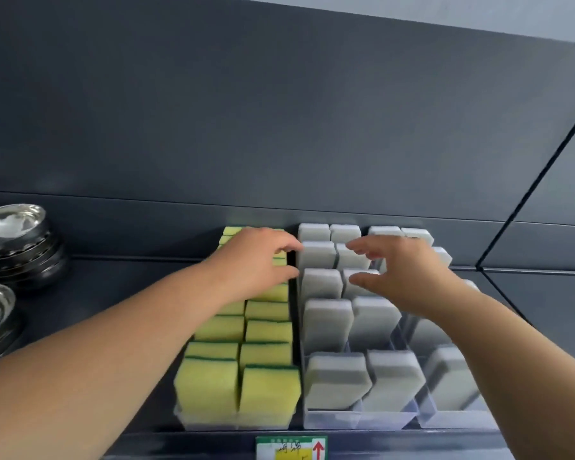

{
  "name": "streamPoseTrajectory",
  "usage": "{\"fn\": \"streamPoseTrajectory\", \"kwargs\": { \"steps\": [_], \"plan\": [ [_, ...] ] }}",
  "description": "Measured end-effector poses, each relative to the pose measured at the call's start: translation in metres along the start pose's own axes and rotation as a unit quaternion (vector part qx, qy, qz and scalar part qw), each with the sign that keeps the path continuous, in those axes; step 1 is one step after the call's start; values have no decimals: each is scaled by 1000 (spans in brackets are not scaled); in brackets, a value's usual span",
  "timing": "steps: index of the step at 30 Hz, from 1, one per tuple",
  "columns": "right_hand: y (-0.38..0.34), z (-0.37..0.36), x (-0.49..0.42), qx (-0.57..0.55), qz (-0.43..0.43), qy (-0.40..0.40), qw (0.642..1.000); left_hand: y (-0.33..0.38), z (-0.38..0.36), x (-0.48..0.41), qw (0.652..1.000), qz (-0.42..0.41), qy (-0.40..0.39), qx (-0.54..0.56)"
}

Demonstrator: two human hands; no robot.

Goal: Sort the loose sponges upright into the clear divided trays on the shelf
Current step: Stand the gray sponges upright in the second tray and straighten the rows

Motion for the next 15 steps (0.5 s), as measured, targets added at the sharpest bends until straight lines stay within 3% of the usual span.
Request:
{"fn": "streamPoseTrajectory", "kwargs": {
  "steps": [7,11,15],
  "plan": [
    [-97,-40,40,-1,50,-53,997,-60,38,72,998,53,19,4],
    [-116,-52,61,29,53,-83,995,-65,32,110,998,45,-28,35],
    [-123,-63,84,109,68,-170,977,-55,18,135,989,24,-135,58]
  ]
}}
Point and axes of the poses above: each hand's wrist, its own x-axis away from the middle knuckle, its own z-axis out of the back of the hand, y = z × x, the point moved 10 cm from there along -x, towards the middle knuckle, and after that the axes turned 11 degrees about y, right-handed, at the moved point
